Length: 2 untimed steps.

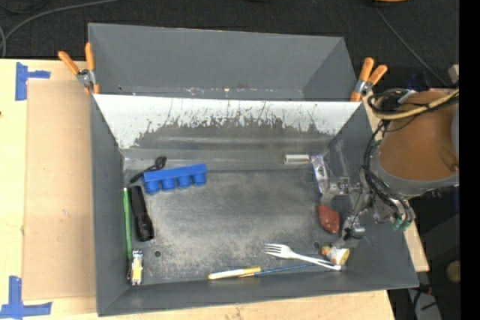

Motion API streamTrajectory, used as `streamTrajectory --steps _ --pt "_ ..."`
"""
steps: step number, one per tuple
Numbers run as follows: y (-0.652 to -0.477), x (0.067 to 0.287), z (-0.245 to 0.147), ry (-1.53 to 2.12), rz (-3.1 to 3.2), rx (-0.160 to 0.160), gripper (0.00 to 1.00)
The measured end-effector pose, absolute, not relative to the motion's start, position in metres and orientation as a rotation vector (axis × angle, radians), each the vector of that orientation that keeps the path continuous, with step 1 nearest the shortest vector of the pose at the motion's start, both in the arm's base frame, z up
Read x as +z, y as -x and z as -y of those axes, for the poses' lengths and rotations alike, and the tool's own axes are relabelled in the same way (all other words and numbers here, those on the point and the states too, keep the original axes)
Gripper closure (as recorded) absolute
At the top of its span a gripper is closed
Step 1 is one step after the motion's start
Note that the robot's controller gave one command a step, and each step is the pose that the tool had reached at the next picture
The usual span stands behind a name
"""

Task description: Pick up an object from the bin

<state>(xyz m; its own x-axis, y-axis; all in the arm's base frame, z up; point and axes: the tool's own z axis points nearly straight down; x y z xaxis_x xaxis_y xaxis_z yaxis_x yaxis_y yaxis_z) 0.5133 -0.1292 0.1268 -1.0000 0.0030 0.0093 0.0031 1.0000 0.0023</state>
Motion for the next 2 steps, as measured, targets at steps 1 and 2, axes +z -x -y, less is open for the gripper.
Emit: streamTrajectory --steps 1,2 --pt "-0.515 0.131 0.129 -0.002 3.140 -0.001 0.00" --pt "-0.488 0.074 0.094 0.217 3.129 -0.003 0.00"
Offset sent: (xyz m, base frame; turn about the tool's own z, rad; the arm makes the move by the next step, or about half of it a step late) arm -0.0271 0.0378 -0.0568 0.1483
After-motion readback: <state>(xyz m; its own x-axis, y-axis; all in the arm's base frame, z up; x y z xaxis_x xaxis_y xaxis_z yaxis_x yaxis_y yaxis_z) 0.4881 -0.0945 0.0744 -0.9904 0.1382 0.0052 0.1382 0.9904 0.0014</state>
